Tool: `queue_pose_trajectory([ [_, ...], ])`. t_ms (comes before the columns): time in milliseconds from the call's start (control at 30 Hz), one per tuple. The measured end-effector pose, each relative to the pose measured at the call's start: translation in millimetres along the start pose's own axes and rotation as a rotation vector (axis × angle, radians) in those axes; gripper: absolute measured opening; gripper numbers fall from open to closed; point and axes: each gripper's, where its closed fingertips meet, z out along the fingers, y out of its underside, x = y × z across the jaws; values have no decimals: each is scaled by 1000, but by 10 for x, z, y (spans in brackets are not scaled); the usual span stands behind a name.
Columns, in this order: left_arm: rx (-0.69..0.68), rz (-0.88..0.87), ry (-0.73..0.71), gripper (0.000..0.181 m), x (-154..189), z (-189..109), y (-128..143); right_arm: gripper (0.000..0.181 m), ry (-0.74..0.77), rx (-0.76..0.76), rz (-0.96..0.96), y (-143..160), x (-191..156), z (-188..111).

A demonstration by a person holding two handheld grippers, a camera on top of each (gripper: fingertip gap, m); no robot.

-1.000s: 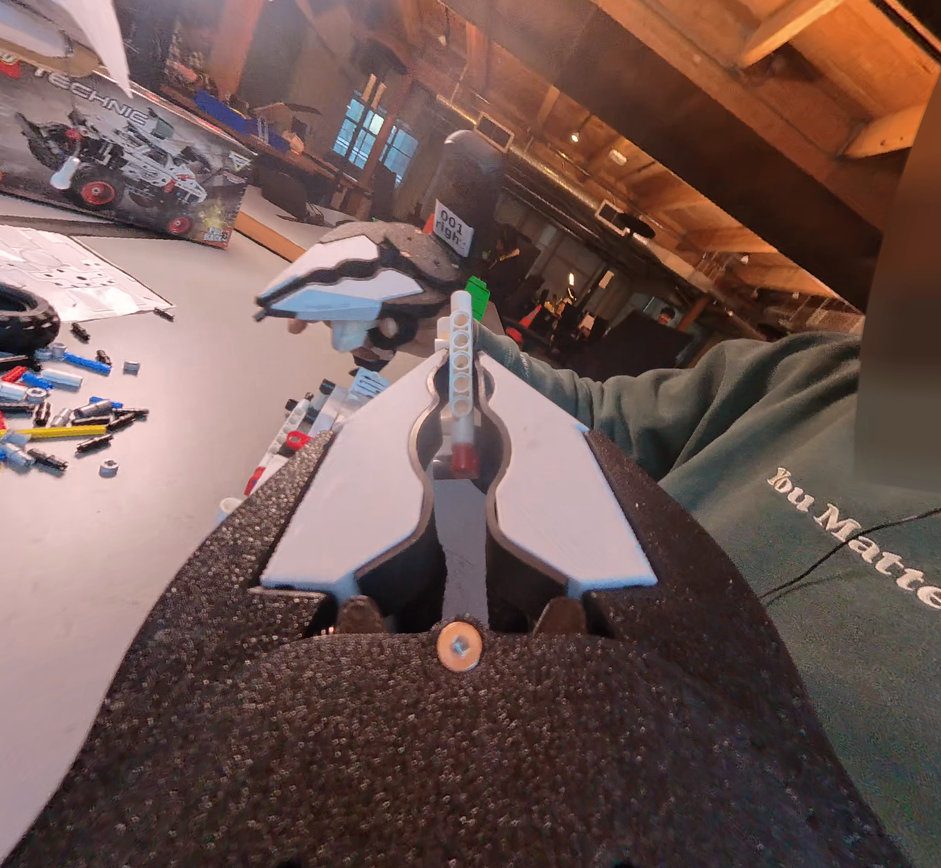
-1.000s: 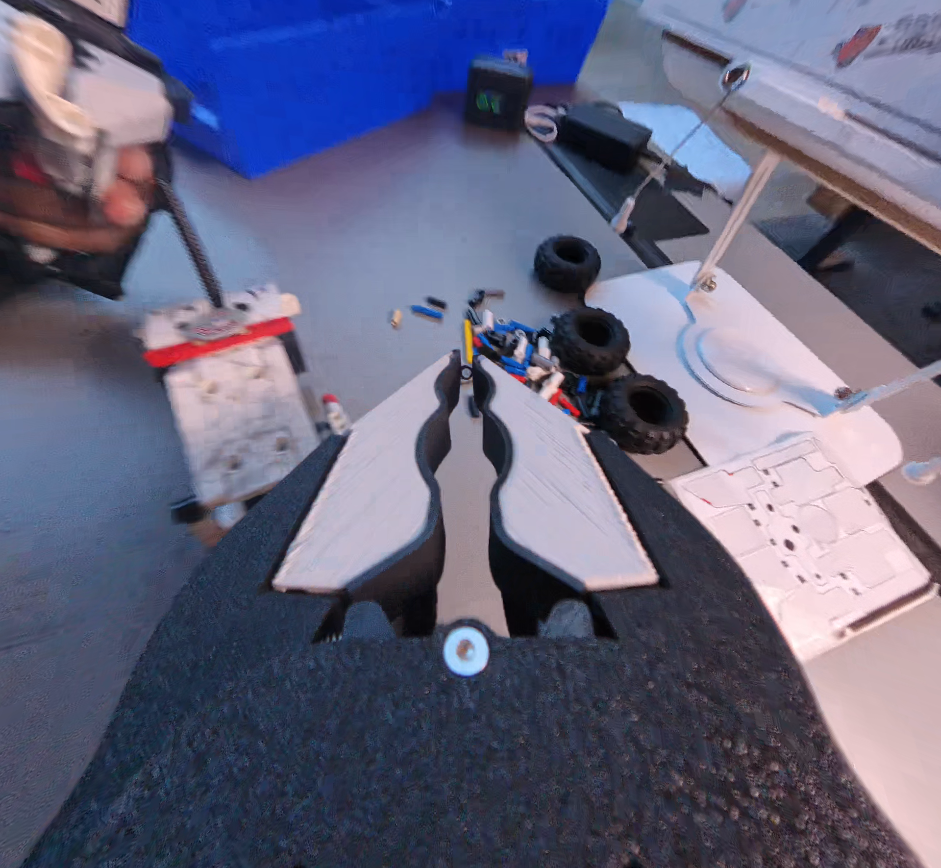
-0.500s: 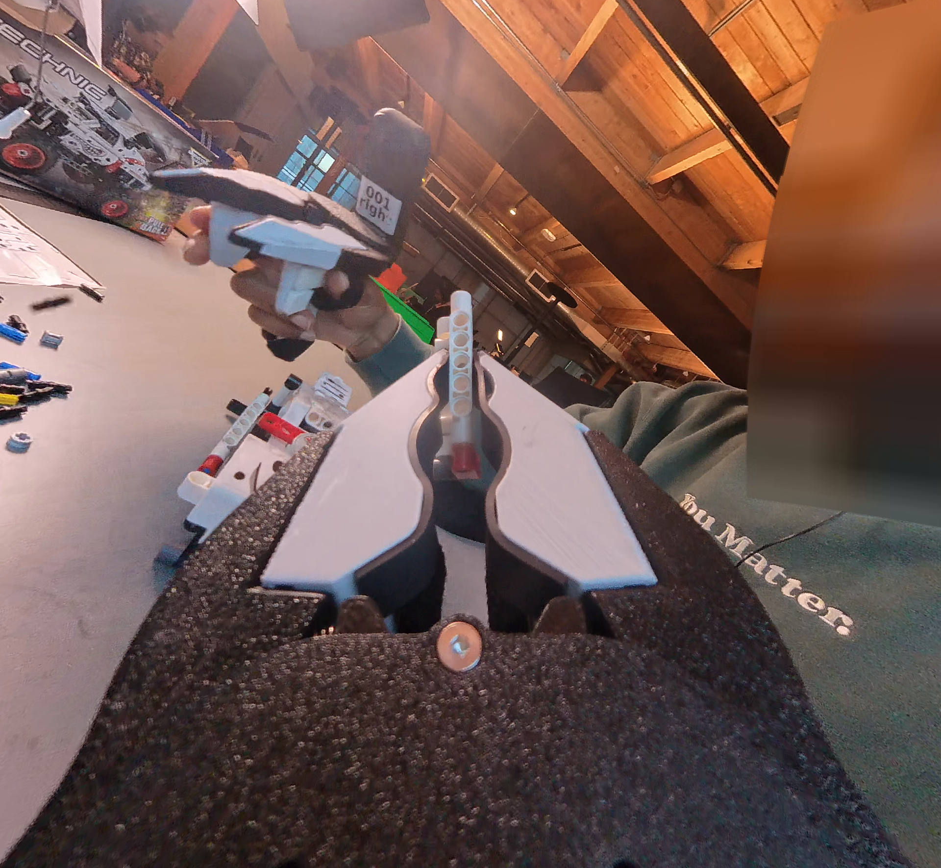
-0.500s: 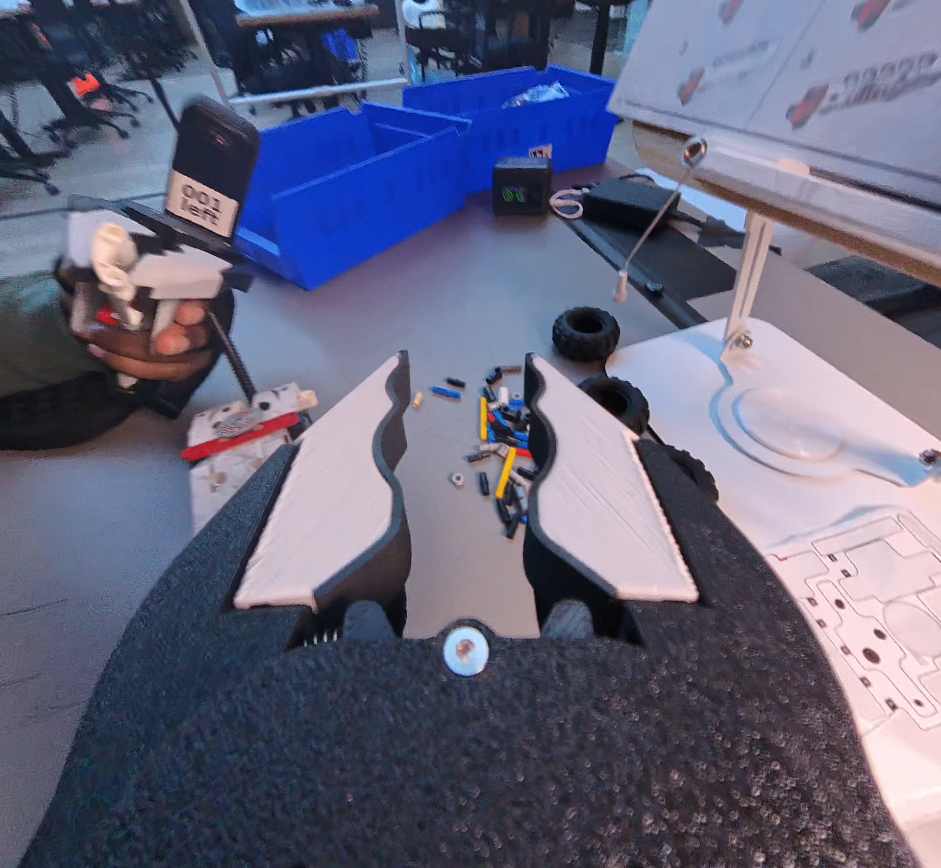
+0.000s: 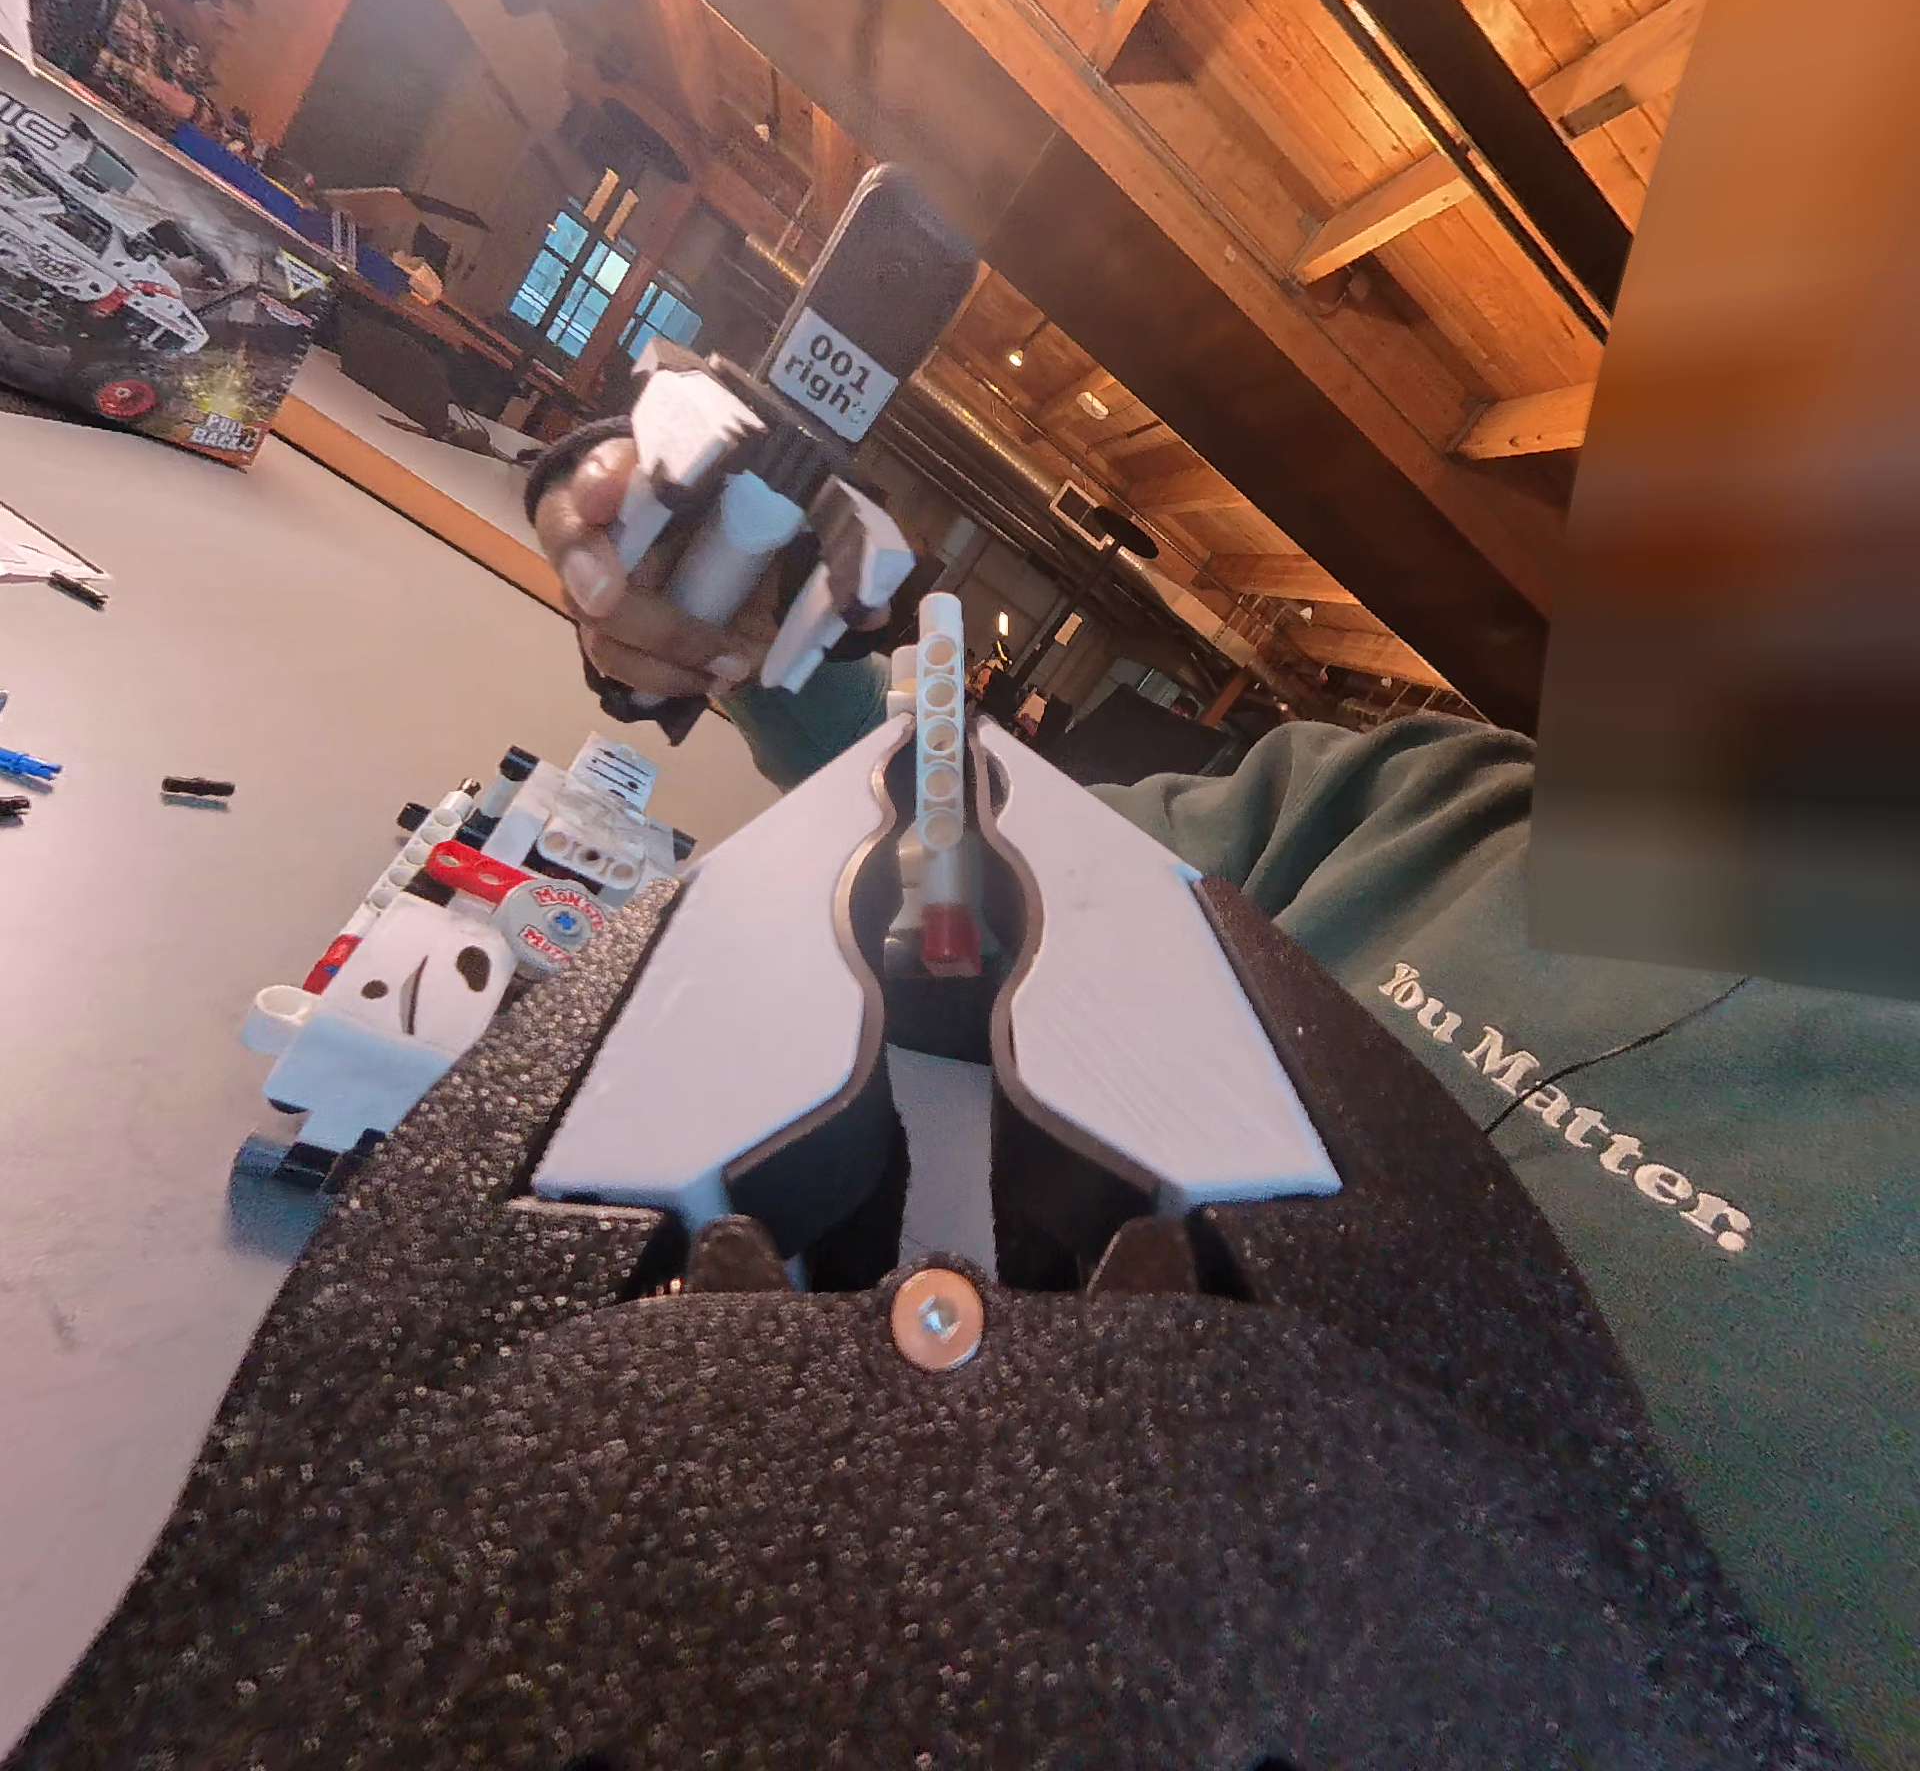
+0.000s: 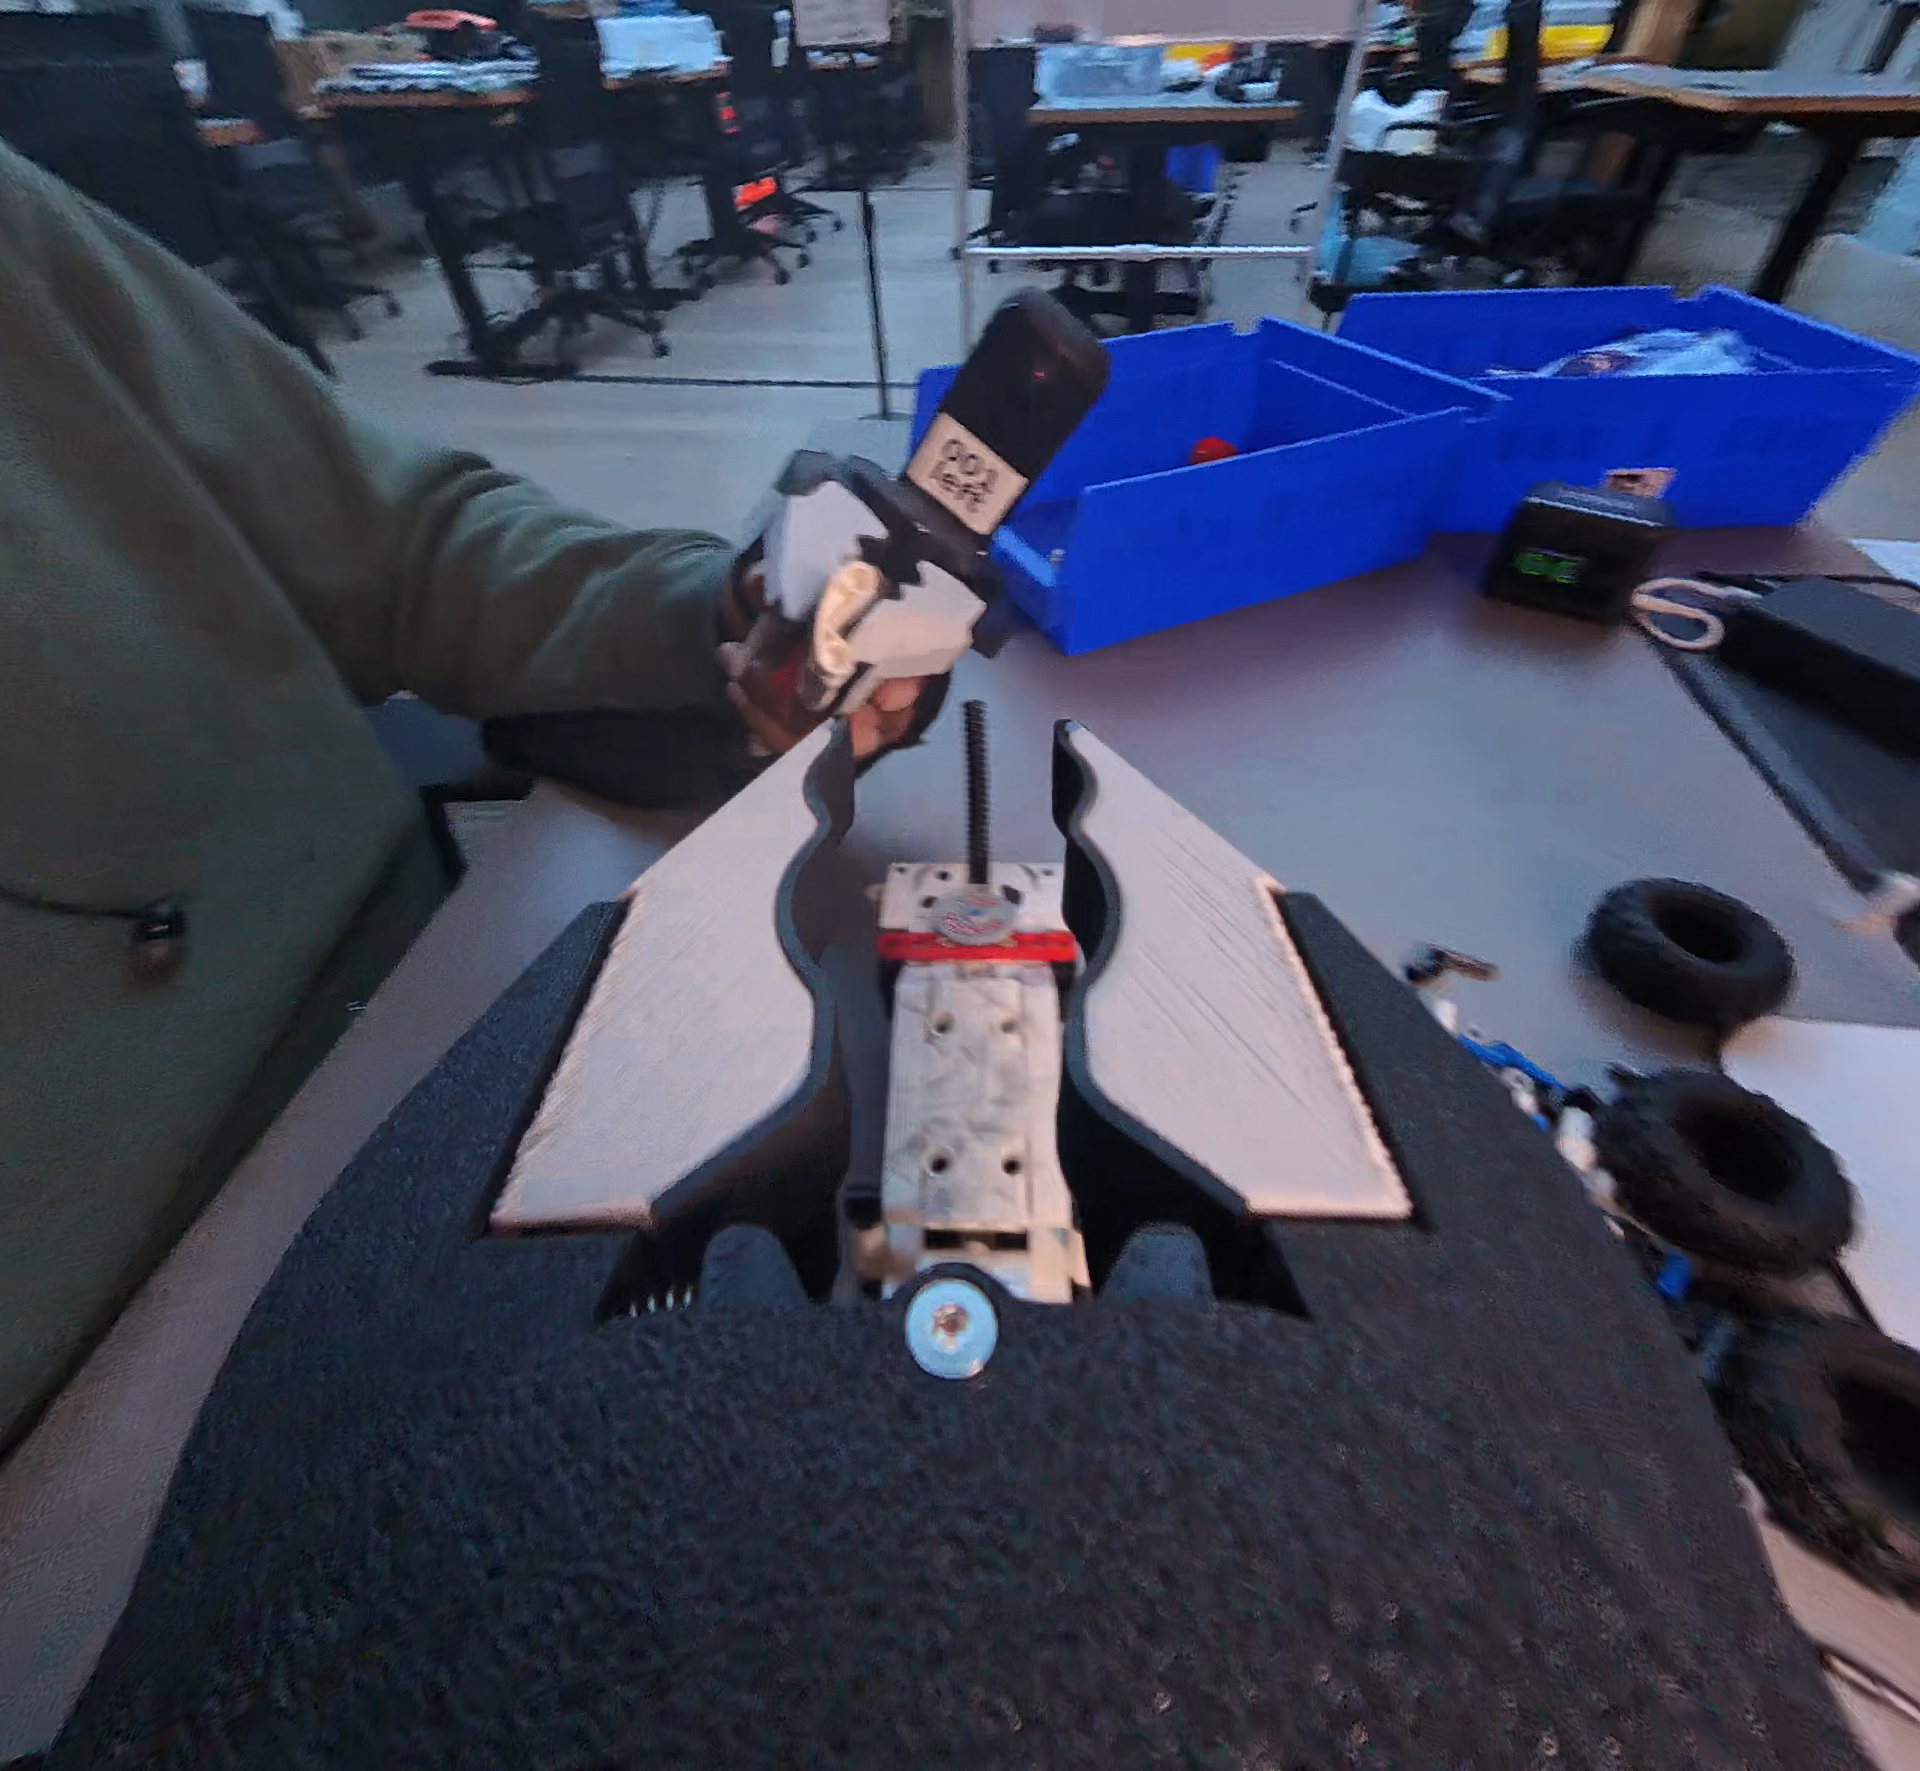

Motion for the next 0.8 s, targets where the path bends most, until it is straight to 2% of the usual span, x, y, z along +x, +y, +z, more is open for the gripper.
queue_pose_trajectory([
  [67,-33,18,1,6,17,35,60,37,-104,-15,16,-25,-242,118],
  [133,-53,16,14,7,41,62,102,37,-143,-55,6,29,-362,227],
  [167,-61,12,17,7,43,73,122,33,-132,-72,-22,65,-382,282],
  [233,-76,6,13,7,27,89,160,12,-106,-104,-81,132,-400,361],
  [267,-73,0,13,7,21,86,160,10,-96,-101,-100,129,-406,370],
  [367,-63,10,8,7,18,91,144,9,-78,-65,-100,77,-391,316],
  [500,-17,36,32,29,92,53,45,8,-49,122,-45,-140,-376,31],
  [600,-45,84,37,26,135,89,90,8,-11,168,-43,-121,-435,-75],
  [700,-97,80,45,24,146,162,209,8,8,193,-36,-56,-513,-75],
  [800,-129,87,31,15,128,194,282,8,22,193,-31,21,-551,-48],
])
